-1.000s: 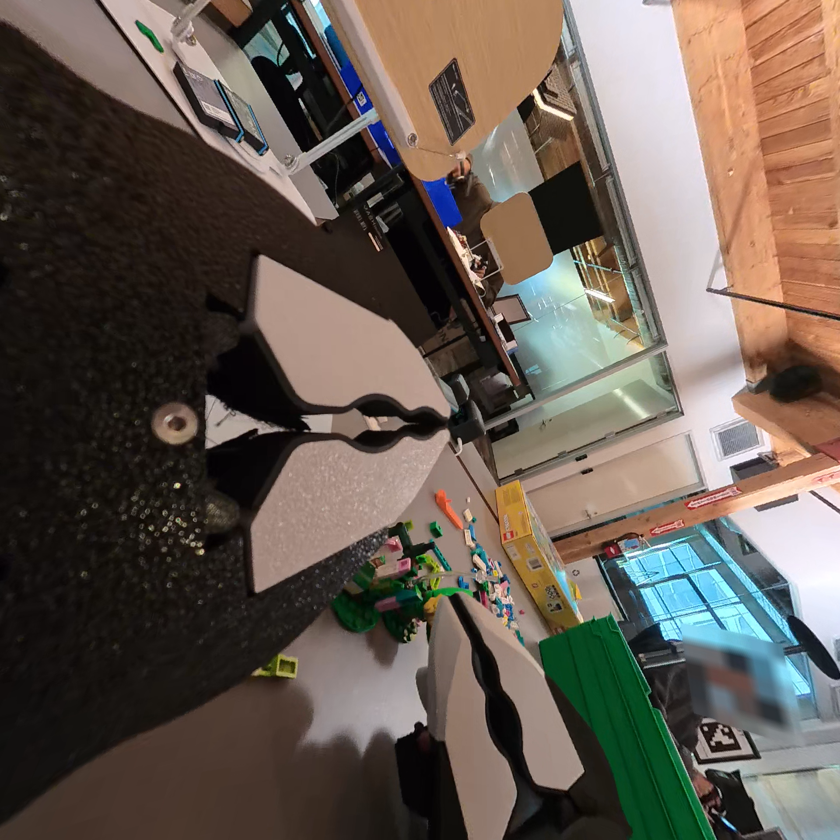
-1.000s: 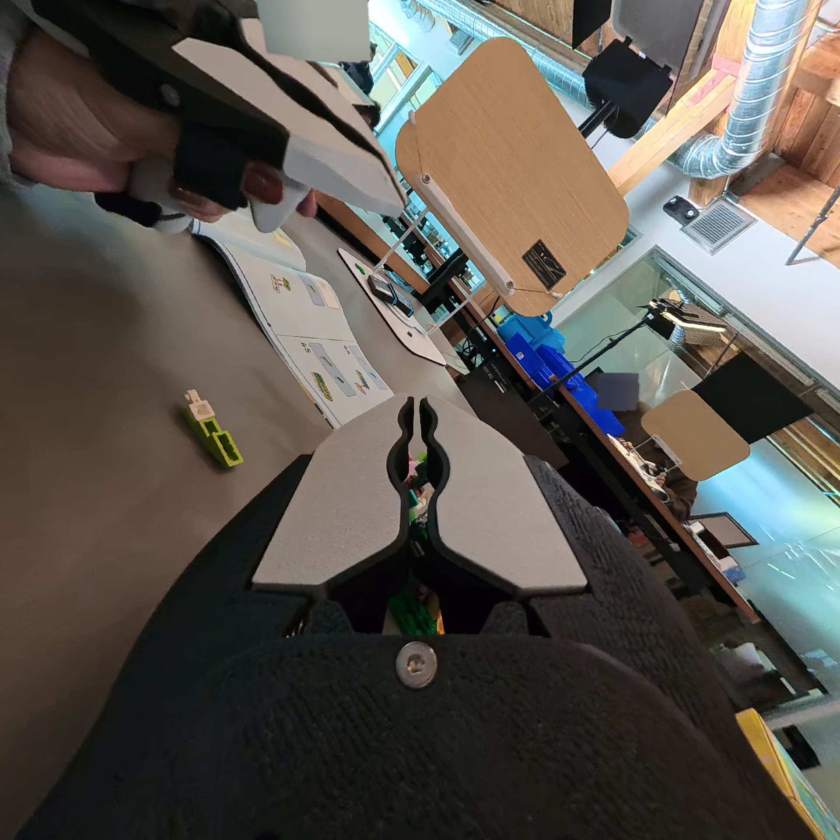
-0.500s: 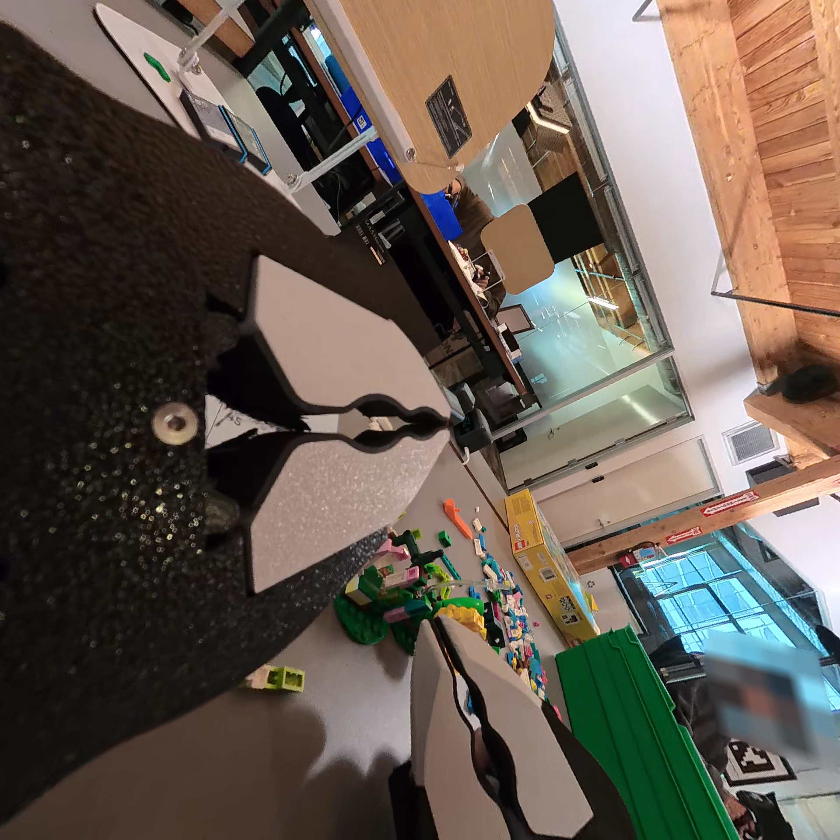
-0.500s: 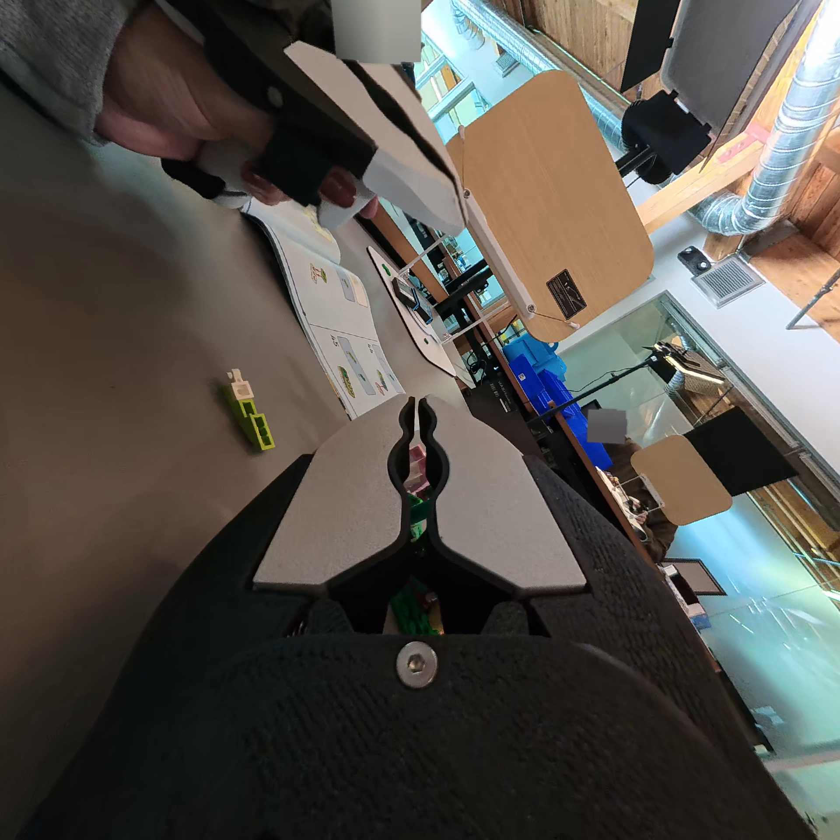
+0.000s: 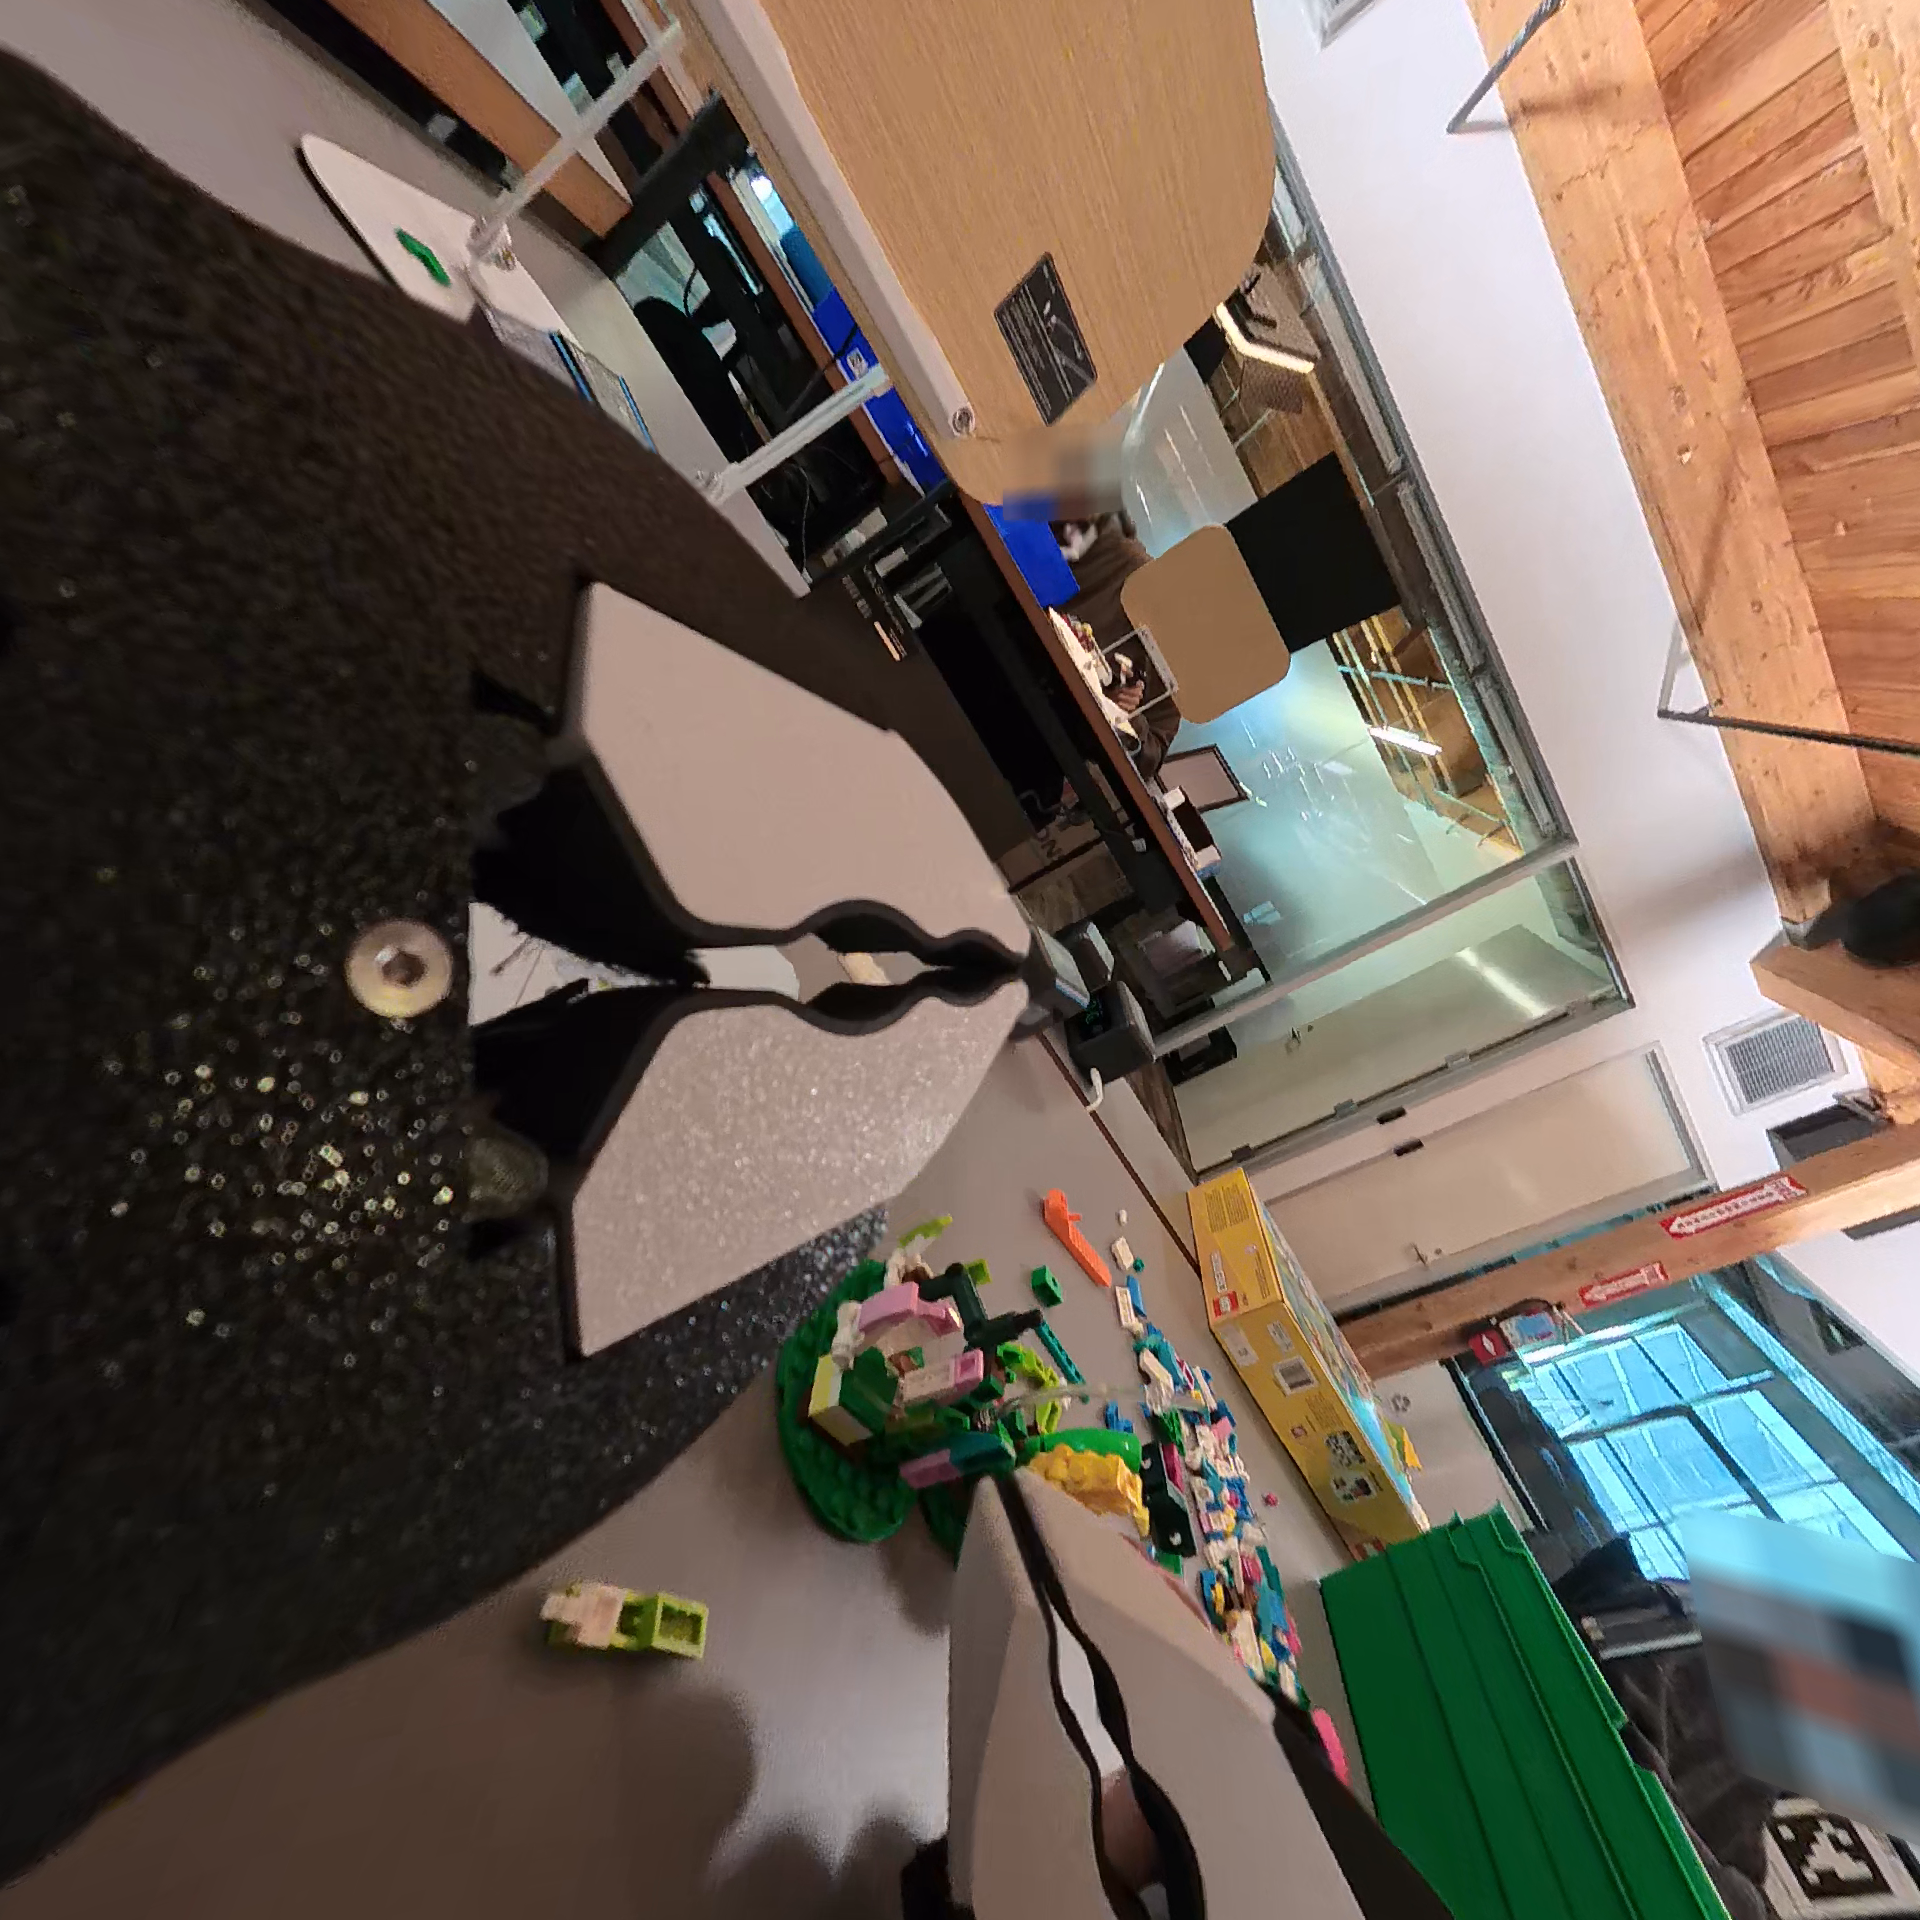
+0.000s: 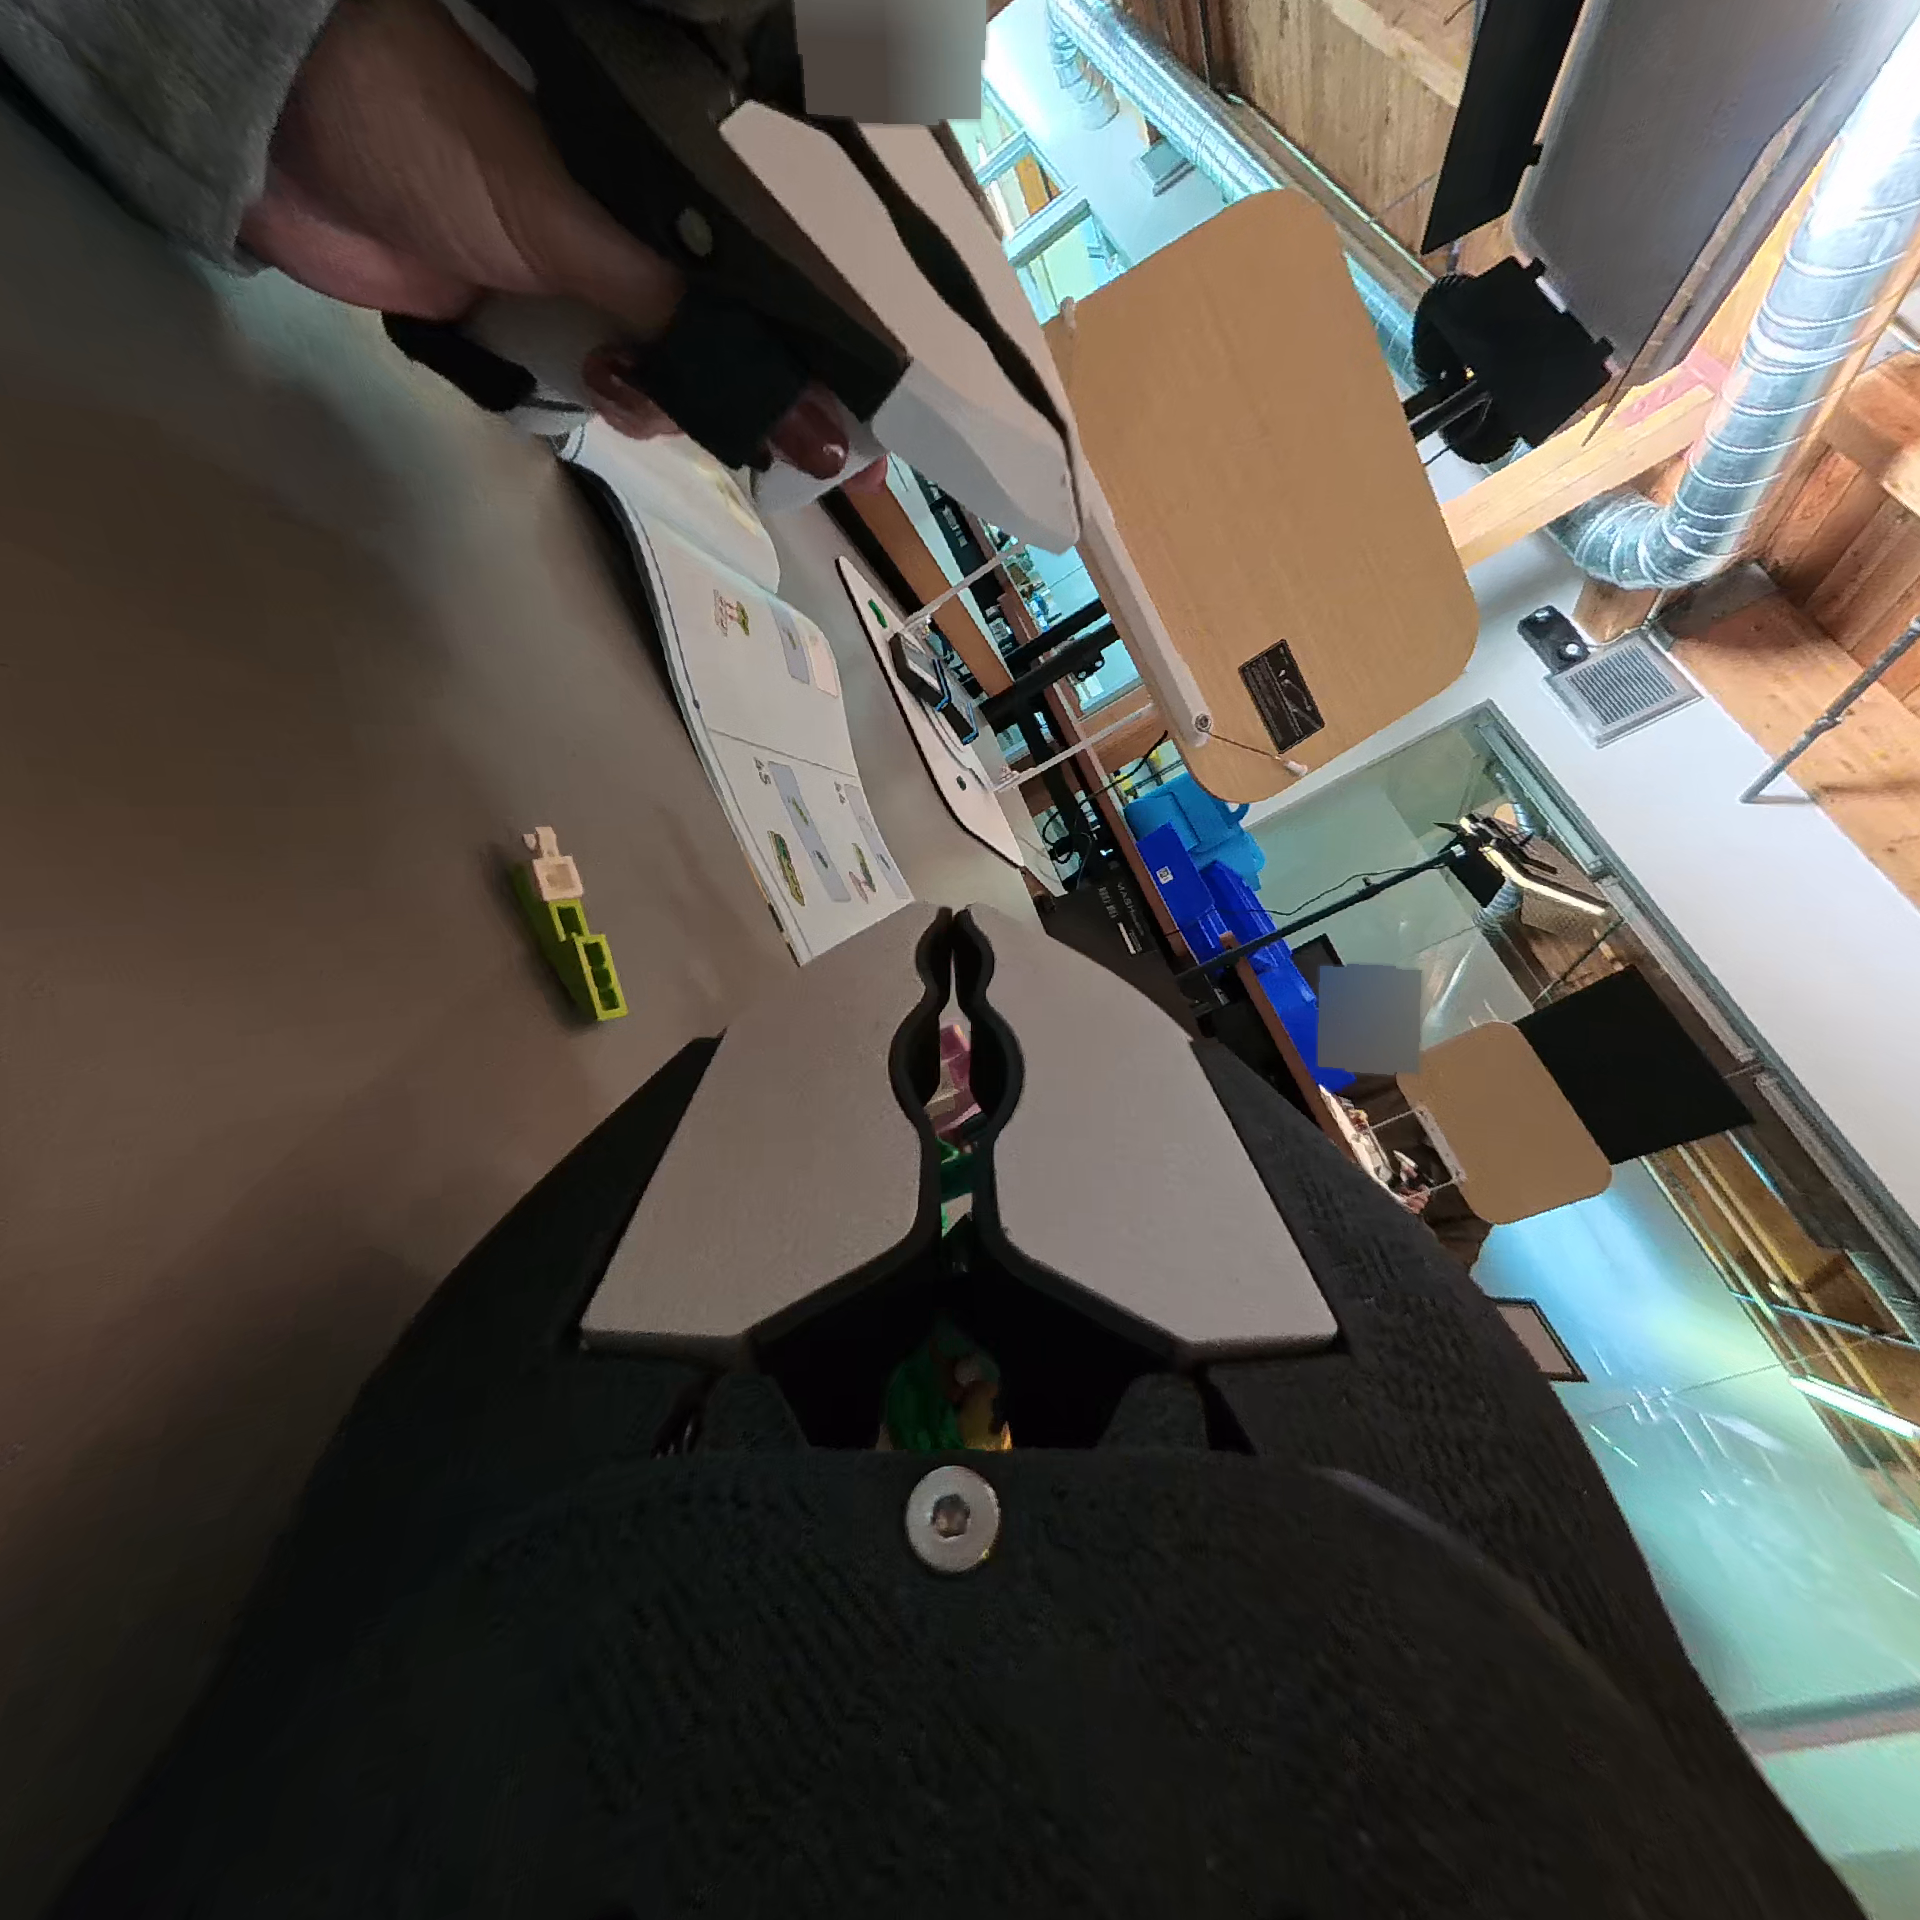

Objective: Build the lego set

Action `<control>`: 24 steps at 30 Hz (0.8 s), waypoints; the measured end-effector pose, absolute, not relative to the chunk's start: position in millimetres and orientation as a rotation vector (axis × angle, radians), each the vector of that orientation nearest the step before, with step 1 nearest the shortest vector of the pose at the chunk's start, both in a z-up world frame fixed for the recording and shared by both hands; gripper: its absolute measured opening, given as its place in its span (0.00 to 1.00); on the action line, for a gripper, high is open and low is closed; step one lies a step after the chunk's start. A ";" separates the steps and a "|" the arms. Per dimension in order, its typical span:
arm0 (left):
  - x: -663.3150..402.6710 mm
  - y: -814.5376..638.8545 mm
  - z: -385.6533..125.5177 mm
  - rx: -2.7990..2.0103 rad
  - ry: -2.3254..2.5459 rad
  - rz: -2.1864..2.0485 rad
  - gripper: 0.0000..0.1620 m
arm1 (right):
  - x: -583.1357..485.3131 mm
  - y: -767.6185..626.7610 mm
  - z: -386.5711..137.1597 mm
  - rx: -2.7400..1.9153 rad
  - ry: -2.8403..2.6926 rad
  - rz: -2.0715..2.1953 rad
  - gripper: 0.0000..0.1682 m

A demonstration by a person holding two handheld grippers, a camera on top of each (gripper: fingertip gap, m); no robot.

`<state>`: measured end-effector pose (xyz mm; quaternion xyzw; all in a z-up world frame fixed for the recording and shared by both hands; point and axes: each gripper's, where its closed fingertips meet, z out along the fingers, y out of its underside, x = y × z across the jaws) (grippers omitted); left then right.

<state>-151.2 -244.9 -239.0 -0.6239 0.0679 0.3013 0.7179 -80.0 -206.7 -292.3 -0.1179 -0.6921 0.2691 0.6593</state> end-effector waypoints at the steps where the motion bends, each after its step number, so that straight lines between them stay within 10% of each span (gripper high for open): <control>1: -152.4 -245.4 -238.8 -1.381 0.146 0.677 0.00 | -80.0 -206.9 -291.6 -0.269 -1.563 0.616 0.00; 24: -144.3 -239.3 -248.4 -1.421 0.239 0.717 0.00 | -81.7 -207.9 -294.8 -0.262 -1.576 0.610 0.00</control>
